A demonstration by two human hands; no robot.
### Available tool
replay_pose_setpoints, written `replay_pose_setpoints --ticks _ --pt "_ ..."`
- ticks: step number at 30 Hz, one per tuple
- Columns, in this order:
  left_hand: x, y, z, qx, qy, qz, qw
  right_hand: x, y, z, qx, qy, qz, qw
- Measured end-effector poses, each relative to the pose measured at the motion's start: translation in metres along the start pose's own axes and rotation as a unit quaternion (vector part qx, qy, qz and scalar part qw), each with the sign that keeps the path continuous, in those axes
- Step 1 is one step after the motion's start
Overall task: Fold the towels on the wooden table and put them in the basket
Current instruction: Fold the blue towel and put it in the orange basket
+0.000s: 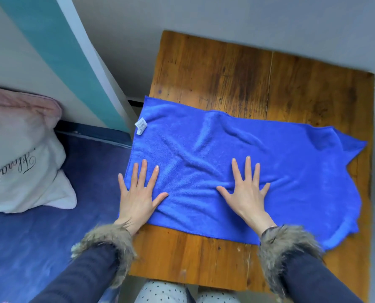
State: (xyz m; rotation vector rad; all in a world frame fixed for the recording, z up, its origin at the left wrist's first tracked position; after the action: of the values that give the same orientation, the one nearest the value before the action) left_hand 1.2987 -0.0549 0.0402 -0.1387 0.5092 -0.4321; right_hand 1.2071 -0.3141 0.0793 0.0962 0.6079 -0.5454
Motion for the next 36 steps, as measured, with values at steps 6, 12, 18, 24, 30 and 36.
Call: replay_pose_setpoints --ticks 6,12,18,24,30,36 --pt "-0.001 0.005 0.002 0.021 -0.020 0.006 1.000 -0.012 -0.007 -0.022 0.014 0.022 -0.027 0.999" --pt "0.001 -0.002 0.025 0.015 -0.084 0.011 0.996 -0.007 -0.011 -0.012 -0.023 -0.011 -0.021 0.999" --pt "0.047 -0.089 0.045 -0.021 -0.119 -0.126 0.985 0.031 -0.041 0.027 0.004 -0.108 -0.010 0.994" --pt "0.114 -0.143 0.028 0.033 -0.068 -0.152 0.985 0.077 -0.084 0.028 0.033 -0.066 -0.068 0.995" --pt "0.128 -0.138 0.030 0.037 -0.043 -0.155 0.986 0.082 -0.090 0.029 0.046 -0.048 -0.053 0.996" --pt "0.090 -0.181 0.029 -0.004 -0.057 -0.192 0.980 0.043 -0.121 0.042 0.146 -0.169 -0.046 0.974"
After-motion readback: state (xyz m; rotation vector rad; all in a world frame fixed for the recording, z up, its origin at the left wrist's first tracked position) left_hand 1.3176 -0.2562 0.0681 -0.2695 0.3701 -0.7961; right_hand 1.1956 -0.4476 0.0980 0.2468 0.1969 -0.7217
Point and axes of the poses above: each hand's wrist, its own x-axis towards the middle knuckle, its own z-axis out of the back of the hand, y = z × x, the point moved 7 cm from there along x, towards the middle knuckle, and after that the axes turned 9 degrees about -x, right-handed, at the moved point
